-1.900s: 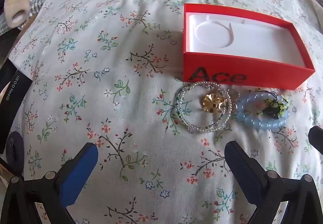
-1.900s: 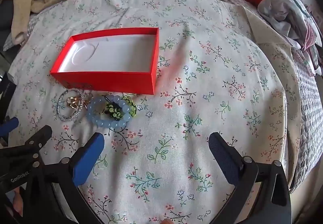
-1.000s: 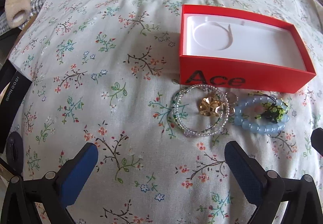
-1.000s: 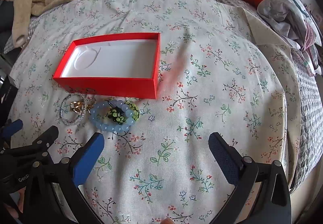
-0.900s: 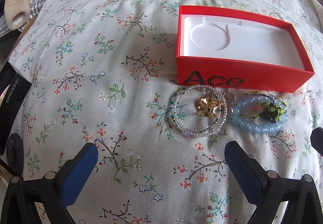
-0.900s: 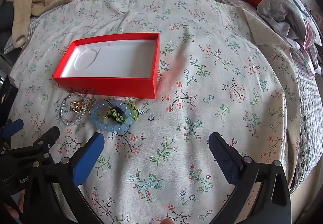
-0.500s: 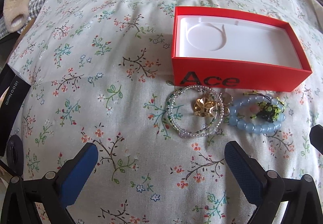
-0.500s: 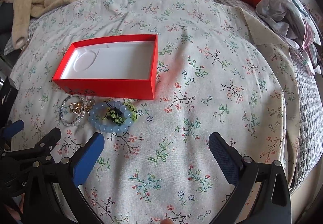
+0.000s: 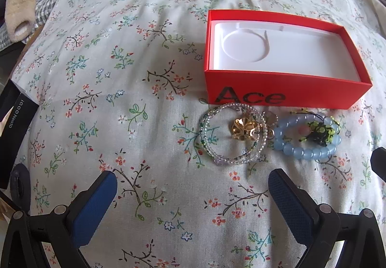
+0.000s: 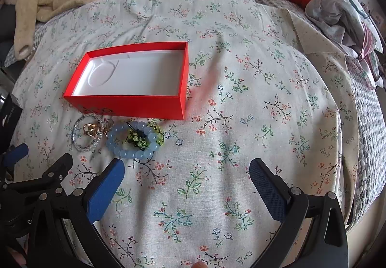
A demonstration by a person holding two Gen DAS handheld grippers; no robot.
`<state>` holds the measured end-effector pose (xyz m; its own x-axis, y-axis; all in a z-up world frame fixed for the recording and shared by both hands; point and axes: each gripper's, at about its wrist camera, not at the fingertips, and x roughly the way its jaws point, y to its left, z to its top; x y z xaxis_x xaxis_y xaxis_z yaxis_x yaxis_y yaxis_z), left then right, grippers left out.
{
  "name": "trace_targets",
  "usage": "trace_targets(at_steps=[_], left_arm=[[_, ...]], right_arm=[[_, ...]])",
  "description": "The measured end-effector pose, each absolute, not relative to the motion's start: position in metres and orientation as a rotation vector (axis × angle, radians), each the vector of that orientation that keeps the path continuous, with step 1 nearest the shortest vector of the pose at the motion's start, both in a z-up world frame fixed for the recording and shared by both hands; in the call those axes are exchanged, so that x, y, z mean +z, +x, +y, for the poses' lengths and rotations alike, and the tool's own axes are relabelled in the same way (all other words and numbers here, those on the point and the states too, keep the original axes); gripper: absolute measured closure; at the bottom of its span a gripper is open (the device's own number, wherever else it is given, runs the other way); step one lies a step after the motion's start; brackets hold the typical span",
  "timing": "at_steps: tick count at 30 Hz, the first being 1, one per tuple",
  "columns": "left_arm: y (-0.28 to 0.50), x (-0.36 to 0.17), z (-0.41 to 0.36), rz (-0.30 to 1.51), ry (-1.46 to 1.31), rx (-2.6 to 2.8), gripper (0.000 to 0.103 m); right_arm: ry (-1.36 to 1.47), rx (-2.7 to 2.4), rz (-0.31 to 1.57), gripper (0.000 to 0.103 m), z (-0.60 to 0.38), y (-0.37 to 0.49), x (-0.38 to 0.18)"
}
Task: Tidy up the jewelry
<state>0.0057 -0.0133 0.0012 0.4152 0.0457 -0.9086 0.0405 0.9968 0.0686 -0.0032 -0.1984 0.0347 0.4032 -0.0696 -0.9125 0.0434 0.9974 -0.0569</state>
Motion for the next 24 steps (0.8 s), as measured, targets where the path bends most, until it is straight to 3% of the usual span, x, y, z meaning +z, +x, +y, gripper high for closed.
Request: trace_targets(at_steps=[24], left_arm=[[0.0049, 0.0027, -0.0152, 1.139, 0.086, -0.001, 0.0]], right_arm=[[-0.026, -0.075, 1.154, 0.0, -0.1979, -0.0032, 0.0323]])
